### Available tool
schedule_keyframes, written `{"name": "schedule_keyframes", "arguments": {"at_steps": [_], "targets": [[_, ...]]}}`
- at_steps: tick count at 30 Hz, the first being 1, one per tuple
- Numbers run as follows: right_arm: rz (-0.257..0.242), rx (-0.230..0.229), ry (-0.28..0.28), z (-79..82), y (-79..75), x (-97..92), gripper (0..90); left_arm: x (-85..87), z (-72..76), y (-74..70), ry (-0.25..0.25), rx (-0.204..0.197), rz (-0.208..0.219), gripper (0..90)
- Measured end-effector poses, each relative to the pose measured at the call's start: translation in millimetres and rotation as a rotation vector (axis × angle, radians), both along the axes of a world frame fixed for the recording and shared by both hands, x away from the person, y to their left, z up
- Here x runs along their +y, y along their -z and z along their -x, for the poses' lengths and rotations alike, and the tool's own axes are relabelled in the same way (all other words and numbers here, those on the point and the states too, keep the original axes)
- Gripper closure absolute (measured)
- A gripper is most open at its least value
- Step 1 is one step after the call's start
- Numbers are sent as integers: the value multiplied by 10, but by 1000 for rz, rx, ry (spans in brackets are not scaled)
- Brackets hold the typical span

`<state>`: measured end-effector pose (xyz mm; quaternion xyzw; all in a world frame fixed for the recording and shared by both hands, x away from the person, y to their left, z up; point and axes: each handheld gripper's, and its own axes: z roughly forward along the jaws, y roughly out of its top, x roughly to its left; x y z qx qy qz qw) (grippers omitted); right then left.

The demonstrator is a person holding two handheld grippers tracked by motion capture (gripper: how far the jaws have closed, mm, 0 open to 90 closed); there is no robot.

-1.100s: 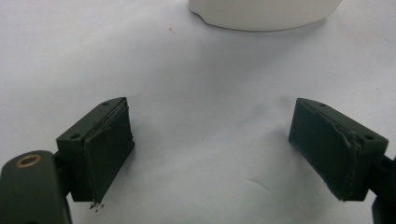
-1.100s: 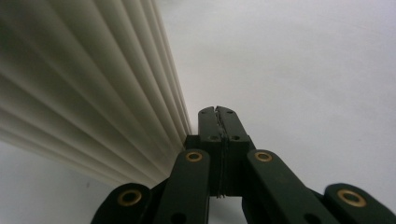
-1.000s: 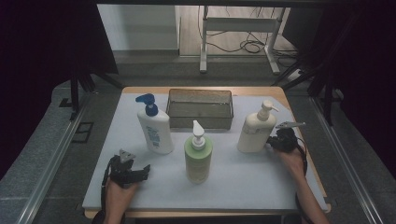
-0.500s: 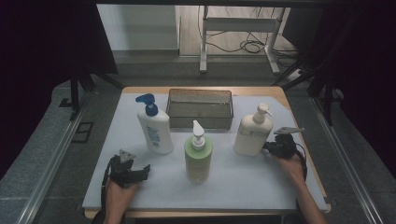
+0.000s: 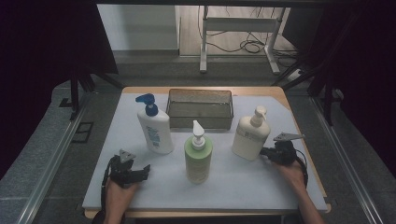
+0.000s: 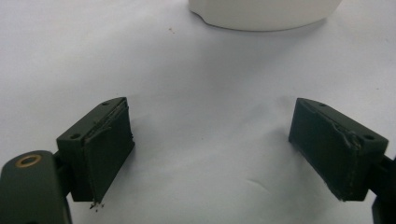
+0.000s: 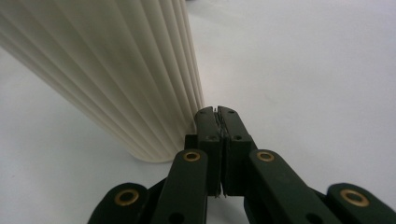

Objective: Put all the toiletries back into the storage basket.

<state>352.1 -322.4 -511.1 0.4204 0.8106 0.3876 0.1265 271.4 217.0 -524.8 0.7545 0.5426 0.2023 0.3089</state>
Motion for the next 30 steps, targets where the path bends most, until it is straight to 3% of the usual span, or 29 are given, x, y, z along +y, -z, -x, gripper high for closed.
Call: {"name": "schedule_keyframes", "arguments": {"at_steps": [17, 30], "targets": [[2, 5, -34, 265, -29, 124, 870, -1, 0, 0, 0, 0, 0, 129], [21, 7, -52, 301, -14, 206, 857, -1, 0, 0, 0, 0, 0, 129]]}}
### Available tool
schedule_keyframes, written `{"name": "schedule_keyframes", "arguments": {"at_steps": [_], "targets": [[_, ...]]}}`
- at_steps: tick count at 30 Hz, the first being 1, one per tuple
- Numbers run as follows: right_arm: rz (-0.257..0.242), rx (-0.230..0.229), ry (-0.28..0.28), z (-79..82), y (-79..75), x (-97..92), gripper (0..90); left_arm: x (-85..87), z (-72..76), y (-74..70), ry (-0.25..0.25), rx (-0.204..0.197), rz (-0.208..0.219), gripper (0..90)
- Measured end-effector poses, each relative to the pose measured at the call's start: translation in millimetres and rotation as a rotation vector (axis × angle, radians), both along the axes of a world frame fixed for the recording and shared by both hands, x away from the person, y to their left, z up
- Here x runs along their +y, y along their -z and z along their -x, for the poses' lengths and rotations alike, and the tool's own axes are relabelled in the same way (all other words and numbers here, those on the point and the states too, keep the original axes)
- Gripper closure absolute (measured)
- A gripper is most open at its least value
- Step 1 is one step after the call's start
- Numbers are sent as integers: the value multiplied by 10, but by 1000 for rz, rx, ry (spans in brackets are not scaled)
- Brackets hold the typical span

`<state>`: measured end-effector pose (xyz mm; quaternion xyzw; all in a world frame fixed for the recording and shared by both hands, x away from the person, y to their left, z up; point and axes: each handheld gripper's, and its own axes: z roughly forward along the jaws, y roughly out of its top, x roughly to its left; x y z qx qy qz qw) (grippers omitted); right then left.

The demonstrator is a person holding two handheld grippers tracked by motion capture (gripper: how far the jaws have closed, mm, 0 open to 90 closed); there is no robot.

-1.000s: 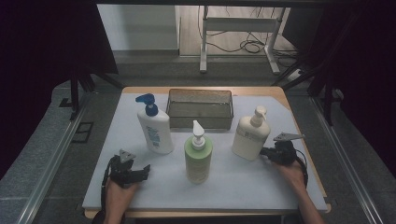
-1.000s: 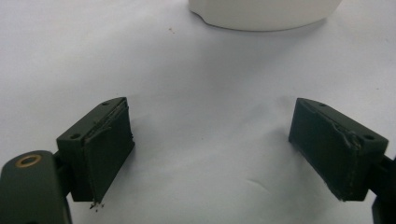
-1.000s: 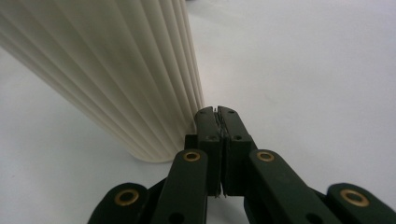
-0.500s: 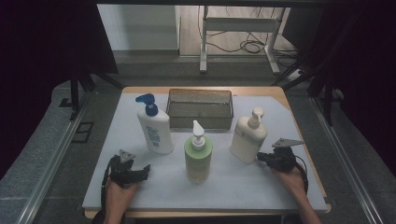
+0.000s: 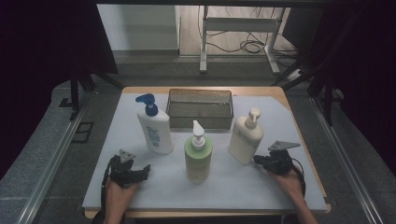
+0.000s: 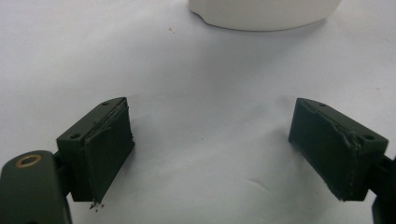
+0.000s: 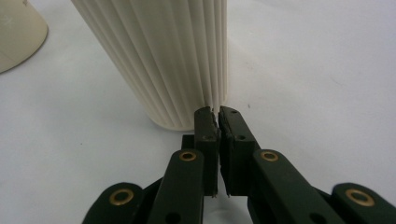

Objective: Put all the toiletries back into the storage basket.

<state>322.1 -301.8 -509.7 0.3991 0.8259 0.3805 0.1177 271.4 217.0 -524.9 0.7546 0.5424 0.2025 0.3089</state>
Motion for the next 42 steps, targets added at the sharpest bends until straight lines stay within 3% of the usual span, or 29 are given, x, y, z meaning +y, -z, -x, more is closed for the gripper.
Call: {"name": "schedule_keyframes", "arguments": {"at_steps": [16, 31, 42], "targets": [[1, -8, -1, 127, -56, -31, 765, 0, 0, 0, 0, 0, 0, 129], [8, -23, -4, 282, -185, 25, 390, 0, 0, 1, 0, 0, 1, 129], [-3, -57, -19, 292, -333, 95, 249, 0, 1, 0, 0, -1, 0, 129]]}}
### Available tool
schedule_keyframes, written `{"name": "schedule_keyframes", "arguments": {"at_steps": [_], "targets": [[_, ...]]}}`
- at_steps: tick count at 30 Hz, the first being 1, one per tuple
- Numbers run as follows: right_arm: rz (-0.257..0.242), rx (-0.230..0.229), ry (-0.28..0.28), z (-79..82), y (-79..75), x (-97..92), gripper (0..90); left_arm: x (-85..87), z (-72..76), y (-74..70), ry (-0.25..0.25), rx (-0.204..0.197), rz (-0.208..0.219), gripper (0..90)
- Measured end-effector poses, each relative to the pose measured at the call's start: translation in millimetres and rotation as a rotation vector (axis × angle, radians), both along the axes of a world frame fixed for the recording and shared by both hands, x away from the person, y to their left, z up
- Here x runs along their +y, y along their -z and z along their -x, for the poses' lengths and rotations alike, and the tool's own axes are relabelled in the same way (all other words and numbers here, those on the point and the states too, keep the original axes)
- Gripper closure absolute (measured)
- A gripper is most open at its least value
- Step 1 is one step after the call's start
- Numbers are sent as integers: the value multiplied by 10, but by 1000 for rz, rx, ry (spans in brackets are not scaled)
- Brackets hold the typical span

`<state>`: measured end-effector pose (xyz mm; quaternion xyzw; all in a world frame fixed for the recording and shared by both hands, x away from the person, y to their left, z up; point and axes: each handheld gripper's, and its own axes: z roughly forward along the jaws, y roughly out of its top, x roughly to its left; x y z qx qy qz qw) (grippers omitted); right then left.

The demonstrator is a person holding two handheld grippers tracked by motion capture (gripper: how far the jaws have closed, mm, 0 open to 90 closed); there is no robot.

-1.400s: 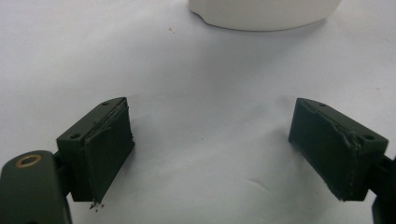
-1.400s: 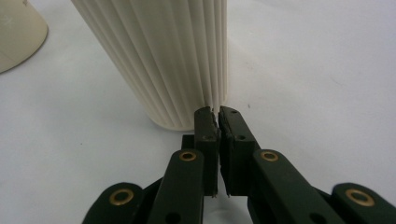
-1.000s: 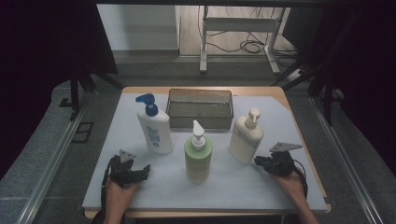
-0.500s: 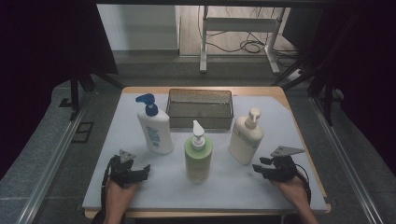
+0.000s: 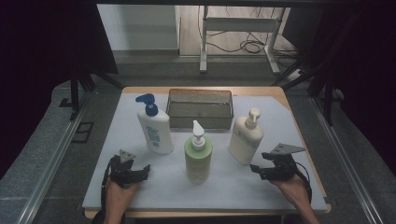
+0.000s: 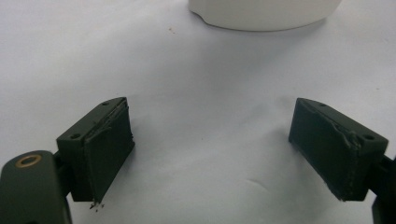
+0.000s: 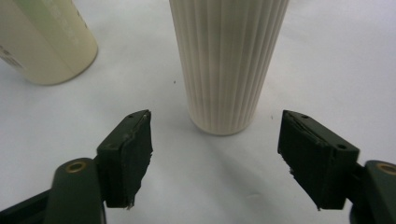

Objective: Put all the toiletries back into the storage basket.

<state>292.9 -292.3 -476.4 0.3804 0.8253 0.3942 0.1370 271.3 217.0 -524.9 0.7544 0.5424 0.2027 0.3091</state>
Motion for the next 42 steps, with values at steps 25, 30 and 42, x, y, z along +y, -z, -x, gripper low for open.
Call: {"name": "schedule_keyframes", "arguments": {"at_steps": [25, 30, 42], "targets": [[-37, -44, 10, -167, -294, 122, 147, 0, 0, 0, 0, 0, 0, 129], [-41, -50, 10, -205, -350, 178, 157, 0, 0, 0, 0, 0, 0, 129], [-19, -95, 21, -324, -465, 331, 211, 2, 0, 0, 1, 1, -1, 129]]}}
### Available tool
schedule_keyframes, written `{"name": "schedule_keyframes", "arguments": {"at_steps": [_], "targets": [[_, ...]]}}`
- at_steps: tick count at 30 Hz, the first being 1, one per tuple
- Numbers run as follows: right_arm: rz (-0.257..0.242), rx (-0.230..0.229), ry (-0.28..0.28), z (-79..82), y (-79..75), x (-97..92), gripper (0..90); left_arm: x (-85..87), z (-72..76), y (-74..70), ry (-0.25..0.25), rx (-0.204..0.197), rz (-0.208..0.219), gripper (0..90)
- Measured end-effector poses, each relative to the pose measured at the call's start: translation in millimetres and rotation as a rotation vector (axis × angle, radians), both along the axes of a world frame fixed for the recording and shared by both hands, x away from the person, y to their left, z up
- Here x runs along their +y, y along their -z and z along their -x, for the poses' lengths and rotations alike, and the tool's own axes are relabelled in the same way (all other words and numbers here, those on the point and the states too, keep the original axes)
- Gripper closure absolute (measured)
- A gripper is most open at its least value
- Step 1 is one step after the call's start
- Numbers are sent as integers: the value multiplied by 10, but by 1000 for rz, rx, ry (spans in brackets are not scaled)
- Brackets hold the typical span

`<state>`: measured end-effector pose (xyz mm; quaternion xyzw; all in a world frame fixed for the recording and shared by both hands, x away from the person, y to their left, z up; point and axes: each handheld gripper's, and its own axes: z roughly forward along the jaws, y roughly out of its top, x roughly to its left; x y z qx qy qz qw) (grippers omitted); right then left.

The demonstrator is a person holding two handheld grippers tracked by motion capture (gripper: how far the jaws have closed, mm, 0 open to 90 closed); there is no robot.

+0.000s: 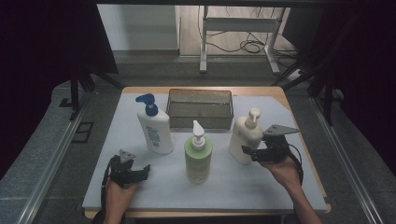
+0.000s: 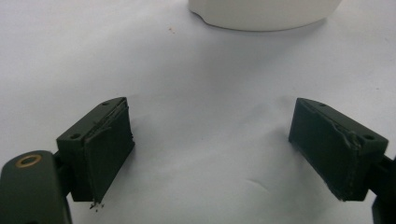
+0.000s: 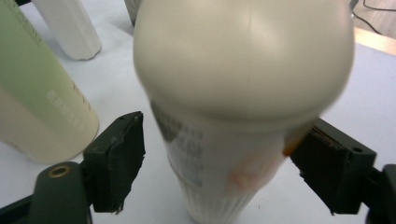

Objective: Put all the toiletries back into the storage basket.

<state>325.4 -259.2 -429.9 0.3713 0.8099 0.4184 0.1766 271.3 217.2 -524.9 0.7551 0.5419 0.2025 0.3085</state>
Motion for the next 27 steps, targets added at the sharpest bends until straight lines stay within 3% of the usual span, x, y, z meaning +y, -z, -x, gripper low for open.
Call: {"name": "schedule_keyframes", "arguments": {"at_steps": [9, 15, 27], "targets": [[2, -10, 22, -85, -18, 77, 276, 2, -1, 0, 2, -1, -2, 129], [22, -26, 28, -120, -16, 135, 367, 2, -2, 0, 2, -1, -2, 129], [44, -16, 35, -130, -39, 155, 383, 3, -2, 0, 2, -1, -2, 129]]}}
